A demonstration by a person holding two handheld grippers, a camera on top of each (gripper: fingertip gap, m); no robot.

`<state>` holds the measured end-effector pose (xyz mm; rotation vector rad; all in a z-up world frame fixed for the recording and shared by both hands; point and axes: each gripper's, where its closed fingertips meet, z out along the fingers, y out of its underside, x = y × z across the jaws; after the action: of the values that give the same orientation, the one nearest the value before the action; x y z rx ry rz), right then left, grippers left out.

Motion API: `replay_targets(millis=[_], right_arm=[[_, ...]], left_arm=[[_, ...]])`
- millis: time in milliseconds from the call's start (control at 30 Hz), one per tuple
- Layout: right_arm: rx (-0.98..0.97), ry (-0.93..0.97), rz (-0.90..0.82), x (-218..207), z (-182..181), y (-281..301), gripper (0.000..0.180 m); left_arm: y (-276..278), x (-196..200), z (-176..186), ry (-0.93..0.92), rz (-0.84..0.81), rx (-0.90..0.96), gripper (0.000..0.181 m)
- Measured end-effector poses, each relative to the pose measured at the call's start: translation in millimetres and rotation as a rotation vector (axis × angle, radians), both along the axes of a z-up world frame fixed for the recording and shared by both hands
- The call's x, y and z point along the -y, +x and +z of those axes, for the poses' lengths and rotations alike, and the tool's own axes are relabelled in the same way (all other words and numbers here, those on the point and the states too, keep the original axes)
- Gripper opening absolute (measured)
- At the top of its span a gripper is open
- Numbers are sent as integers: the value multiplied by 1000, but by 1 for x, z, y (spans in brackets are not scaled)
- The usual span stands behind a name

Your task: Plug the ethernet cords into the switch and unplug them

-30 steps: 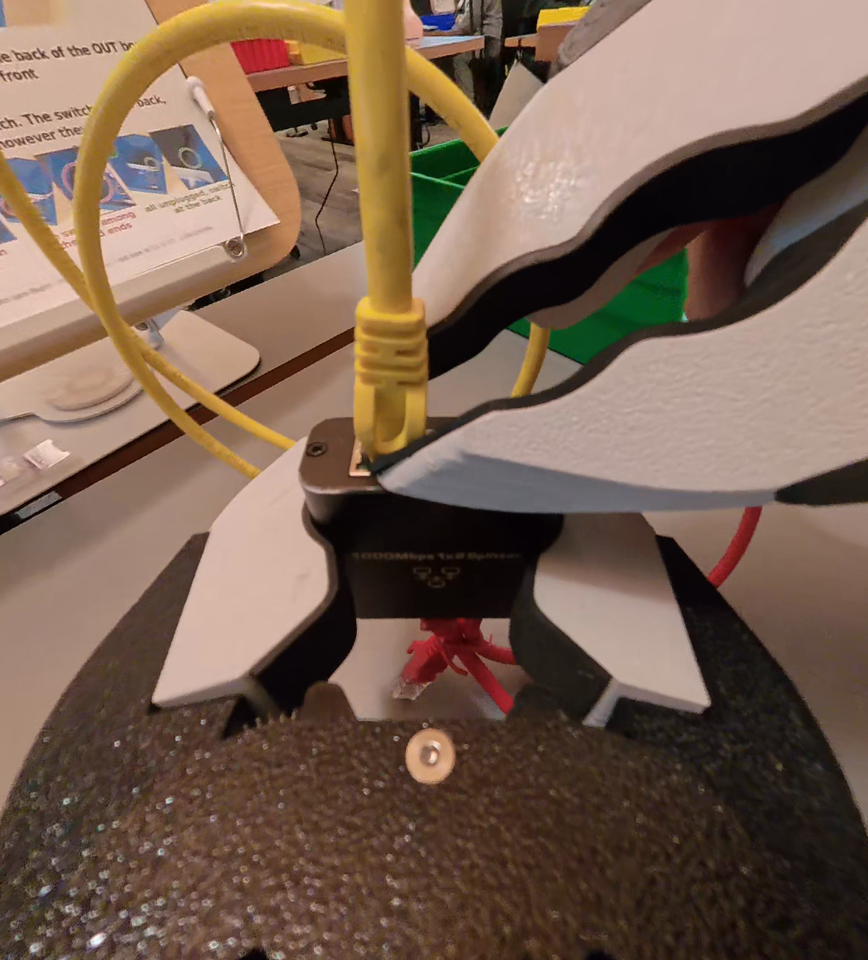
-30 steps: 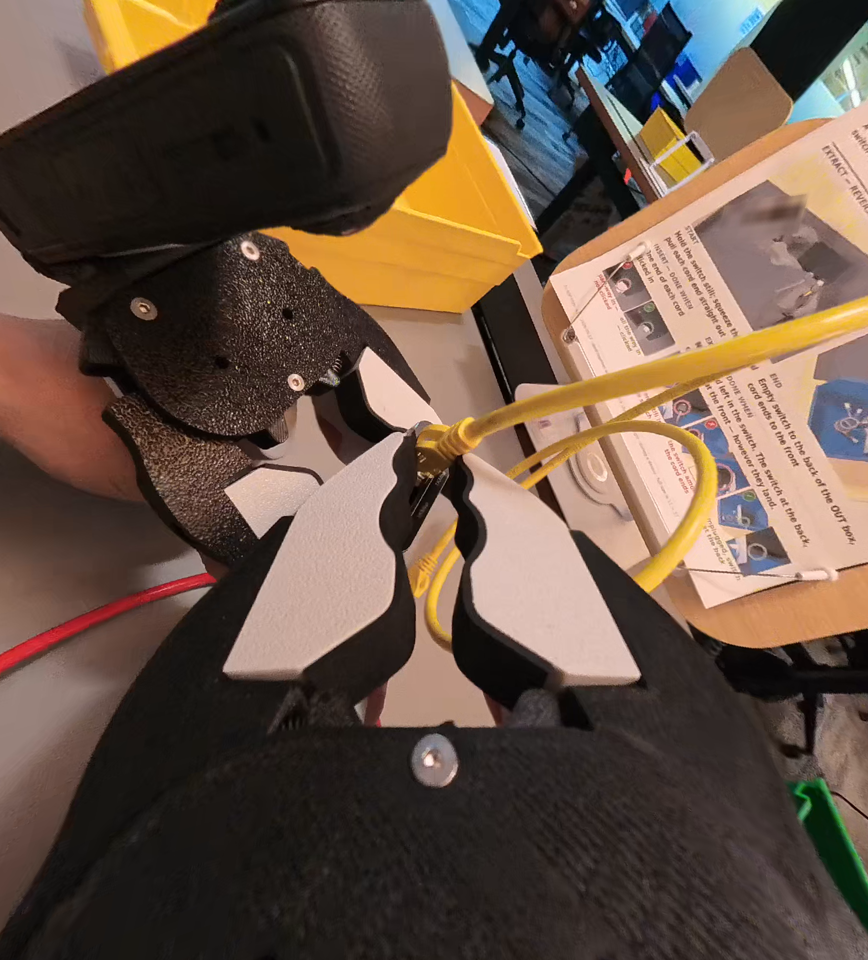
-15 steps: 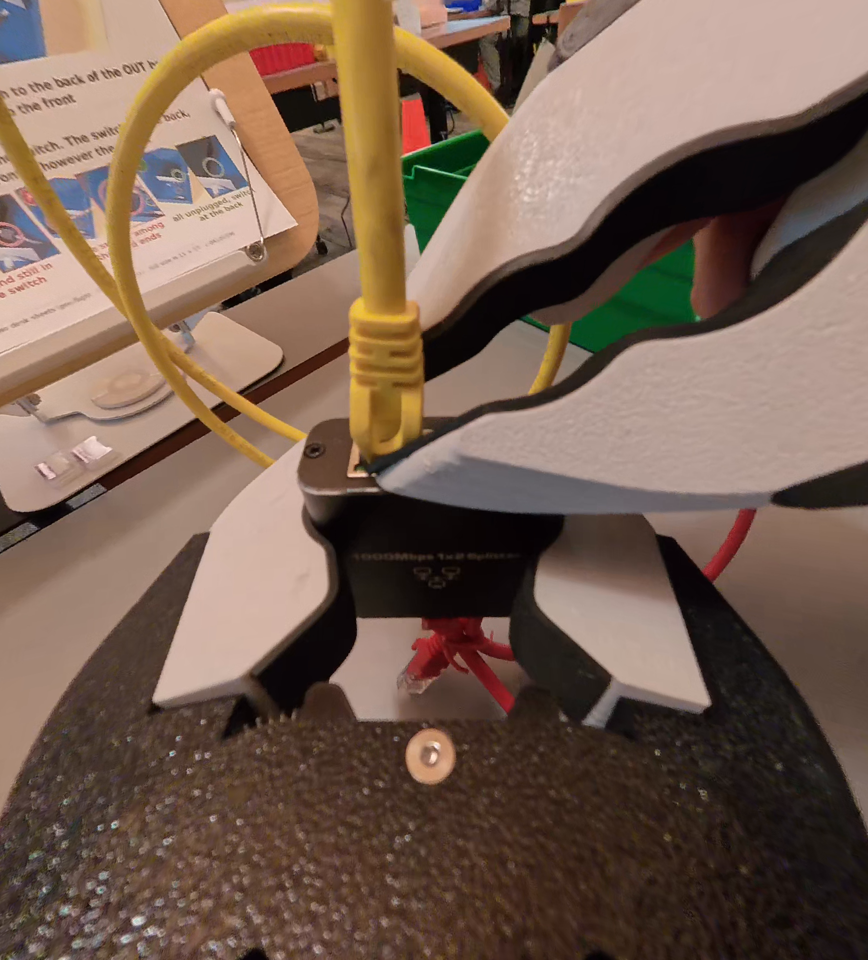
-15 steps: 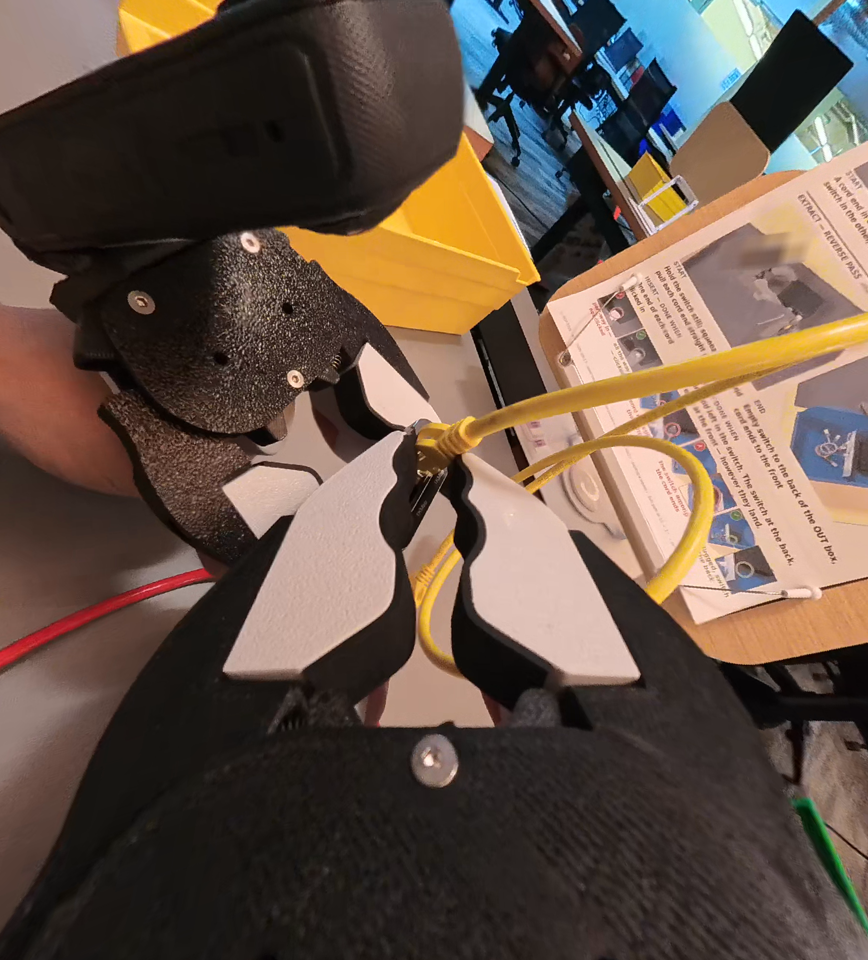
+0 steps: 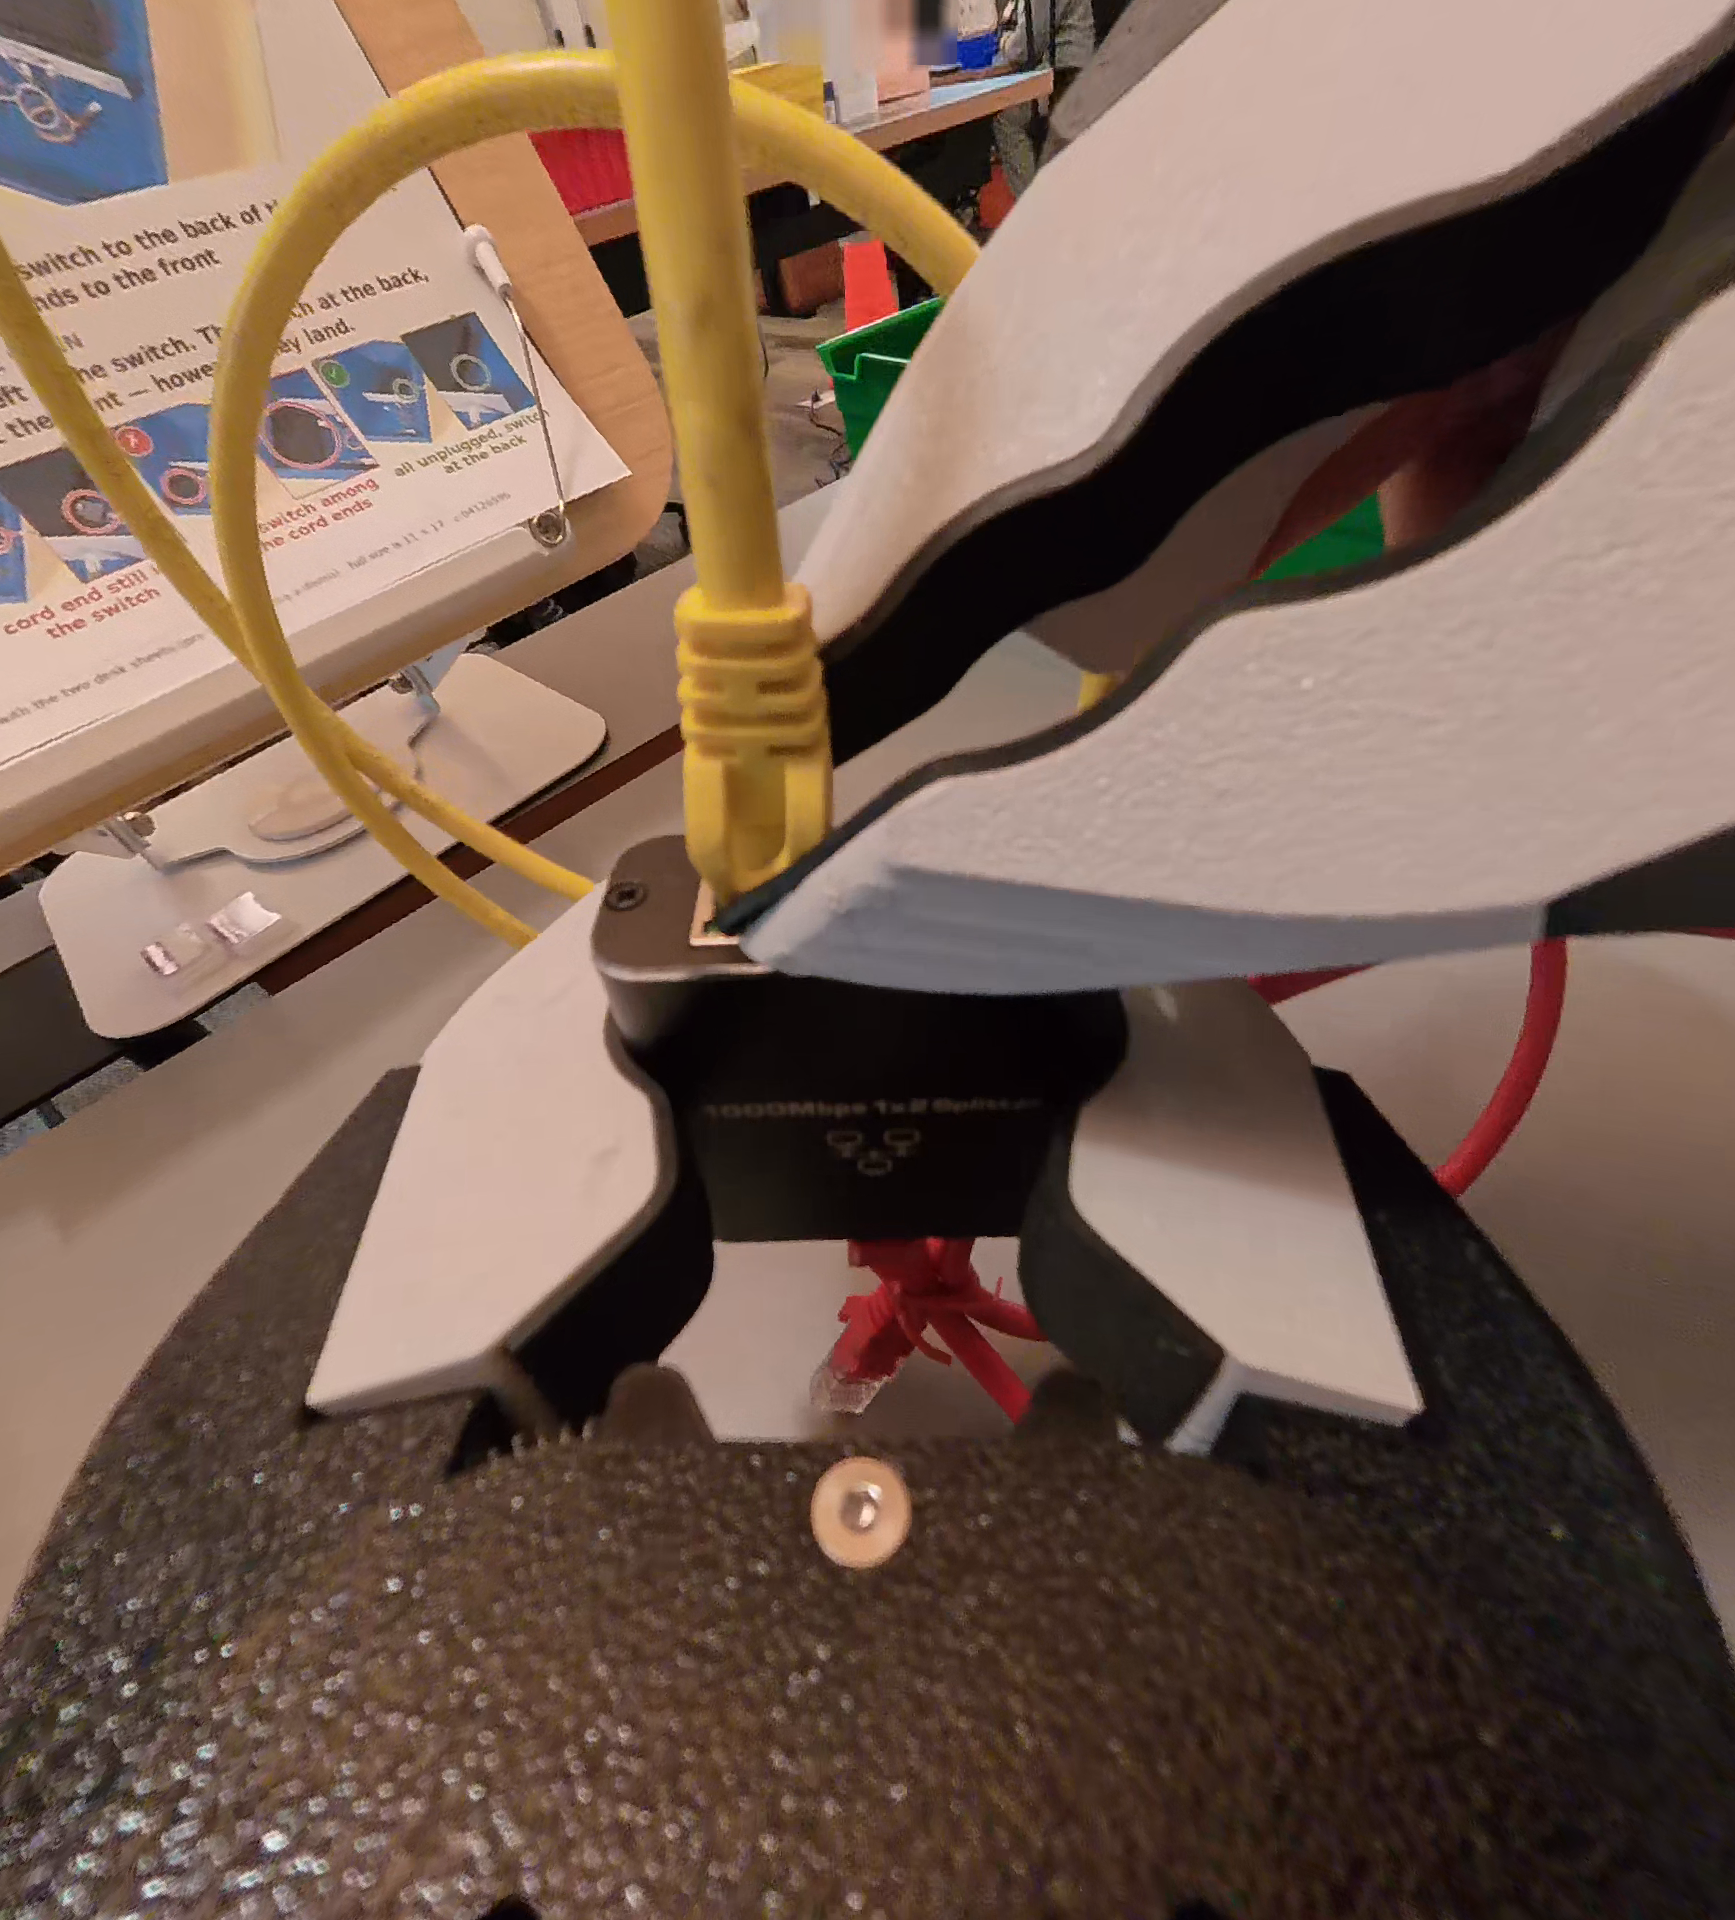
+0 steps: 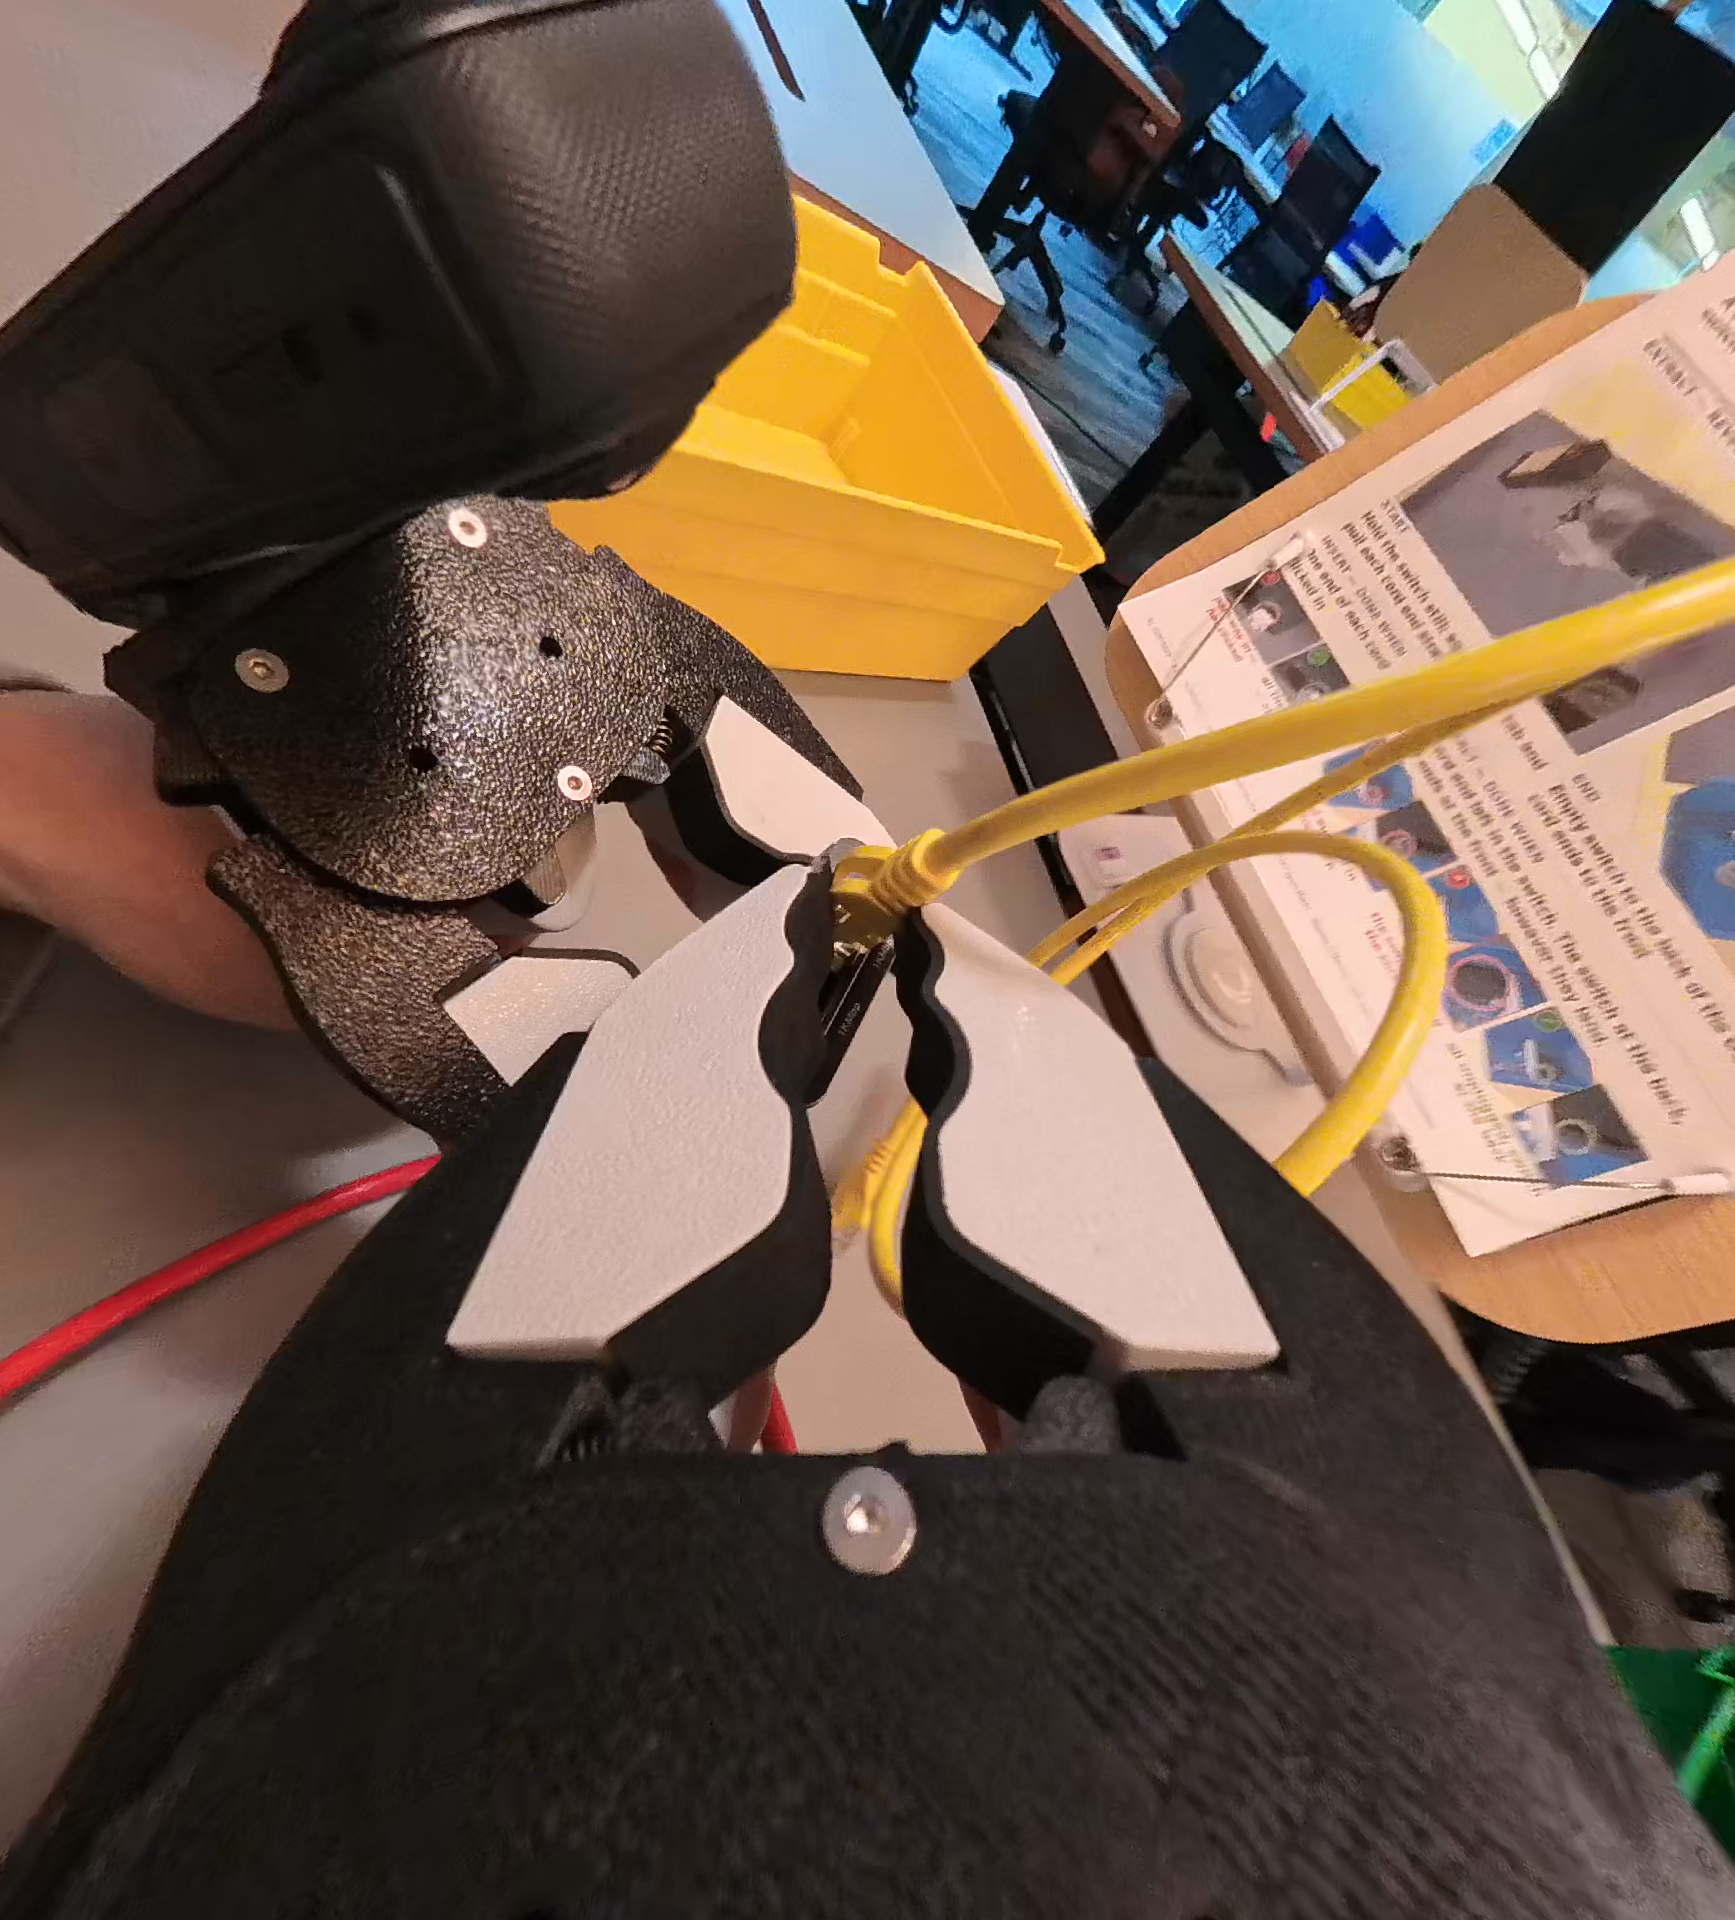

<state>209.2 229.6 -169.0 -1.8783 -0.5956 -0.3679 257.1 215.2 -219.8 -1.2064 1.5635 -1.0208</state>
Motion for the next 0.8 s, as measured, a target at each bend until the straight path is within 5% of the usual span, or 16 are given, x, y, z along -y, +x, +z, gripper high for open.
replay_targets(millis=[400, 800], right_arm=[[135, -38, -30, 0, 0, -1, 14], [-107, -39, 37, 4, 12, -9, 15]], left_arm=[[-1, 3, -2, -36, -29, -13, 76], [-5, 8, 13, -57, -28, 34, 75]])
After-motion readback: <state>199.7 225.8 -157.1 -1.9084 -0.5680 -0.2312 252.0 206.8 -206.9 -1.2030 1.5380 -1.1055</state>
